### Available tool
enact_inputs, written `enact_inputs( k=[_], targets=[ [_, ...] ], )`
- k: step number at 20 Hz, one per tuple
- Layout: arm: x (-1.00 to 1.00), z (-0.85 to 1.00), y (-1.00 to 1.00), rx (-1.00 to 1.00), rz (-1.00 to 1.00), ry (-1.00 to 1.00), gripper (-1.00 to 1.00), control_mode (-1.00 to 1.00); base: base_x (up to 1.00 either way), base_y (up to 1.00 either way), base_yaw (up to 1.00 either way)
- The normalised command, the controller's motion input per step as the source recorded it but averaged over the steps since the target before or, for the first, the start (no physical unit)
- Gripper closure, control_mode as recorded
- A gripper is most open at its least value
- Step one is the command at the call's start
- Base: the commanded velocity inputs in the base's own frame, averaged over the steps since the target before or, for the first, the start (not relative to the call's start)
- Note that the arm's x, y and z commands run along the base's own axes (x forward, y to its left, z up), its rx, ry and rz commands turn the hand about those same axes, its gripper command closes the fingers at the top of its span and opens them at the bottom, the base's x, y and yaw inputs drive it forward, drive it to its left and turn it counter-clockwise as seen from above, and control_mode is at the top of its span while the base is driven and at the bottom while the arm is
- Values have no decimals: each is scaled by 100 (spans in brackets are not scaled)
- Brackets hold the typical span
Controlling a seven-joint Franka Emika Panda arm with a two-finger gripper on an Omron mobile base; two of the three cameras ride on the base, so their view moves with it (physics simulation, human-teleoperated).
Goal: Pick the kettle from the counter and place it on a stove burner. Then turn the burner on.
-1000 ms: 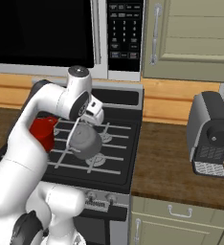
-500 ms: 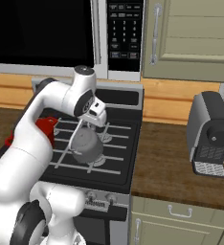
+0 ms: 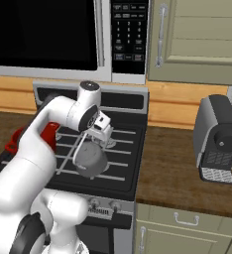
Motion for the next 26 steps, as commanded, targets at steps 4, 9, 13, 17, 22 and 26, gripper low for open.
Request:
enact_inputs(
  k=[4, 9, 13, 17, 22, 26],
  targets=[
    [6, -16, 0, -1, 0, 0, 100, -100, 0, 0, 0],
    [29, 0, 0, -2, 0, 0, 100, -100, 0, 0, 0],
    [50, 4, 0, -1, 0, 0, 100, -100, 0, 0, 0],
    [51, 0, 0, 0, 0, 0, 100, -100, 0, 0, 0],
    [30, -4, 0, 0, 0, -4, 100, -100, 0, 0, 0],
    [5, -33, 0, 0, 0, -6, 100, -100, 0, 0, 0]
  ],
)
